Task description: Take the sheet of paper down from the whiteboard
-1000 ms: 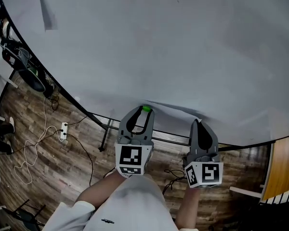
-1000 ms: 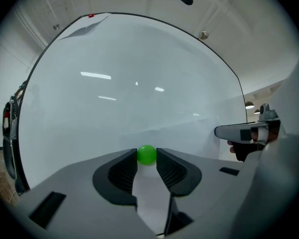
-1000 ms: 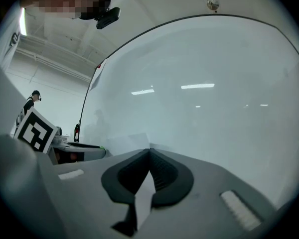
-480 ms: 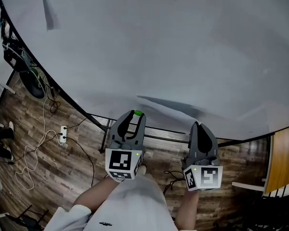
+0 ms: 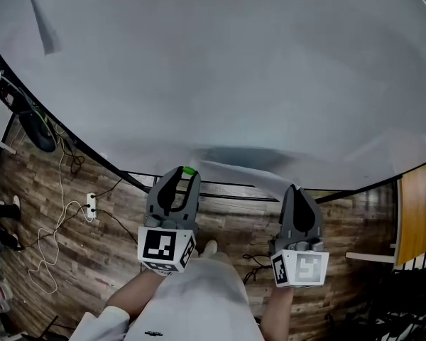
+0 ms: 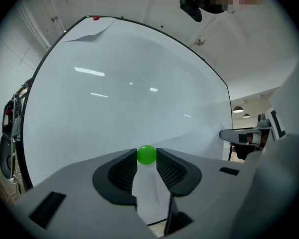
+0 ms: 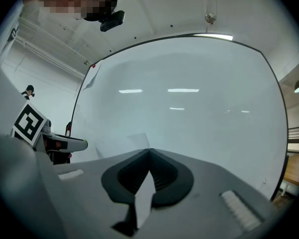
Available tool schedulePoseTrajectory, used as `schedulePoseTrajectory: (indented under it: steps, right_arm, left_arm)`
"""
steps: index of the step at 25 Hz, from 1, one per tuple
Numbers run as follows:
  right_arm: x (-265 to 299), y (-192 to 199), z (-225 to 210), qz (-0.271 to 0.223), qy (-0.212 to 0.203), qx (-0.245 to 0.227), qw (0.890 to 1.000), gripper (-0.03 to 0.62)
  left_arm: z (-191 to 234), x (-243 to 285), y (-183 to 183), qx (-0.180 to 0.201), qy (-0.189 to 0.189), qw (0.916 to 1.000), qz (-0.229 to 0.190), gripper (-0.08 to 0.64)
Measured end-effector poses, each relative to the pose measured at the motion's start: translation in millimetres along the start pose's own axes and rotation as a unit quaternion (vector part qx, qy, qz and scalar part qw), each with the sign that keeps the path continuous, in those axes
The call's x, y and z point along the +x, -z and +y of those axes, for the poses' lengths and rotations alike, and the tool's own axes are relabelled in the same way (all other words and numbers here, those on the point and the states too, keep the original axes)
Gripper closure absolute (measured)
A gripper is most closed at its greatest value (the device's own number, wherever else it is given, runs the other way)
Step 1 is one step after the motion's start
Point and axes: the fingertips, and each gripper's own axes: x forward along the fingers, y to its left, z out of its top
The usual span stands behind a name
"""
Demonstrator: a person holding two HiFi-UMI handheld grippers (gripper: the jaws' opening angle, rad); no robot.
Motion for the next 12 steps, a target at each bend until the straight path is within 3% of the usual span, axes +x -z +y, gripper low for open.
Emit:
schedulePoseTrajectory:
  steps: [7, 12]
  right_arm:
    - [-23.8, 9.1, -16.4, 0.01, 0.033, -0.023, 0.999, 0.583]
    - [-37.2, 25.0, -30.3, 0.013, 0.055, 0.011, 0.998, 0.583]
  left_arm:
    - [-7.3, -5.2, -3.0, 0.005, 0.022, 0.9997, -0.002, 0.437]
    - [-9.4, -5.6, -1.3, 0.004, 0.039, 0.9992, -0.007, 0.437]
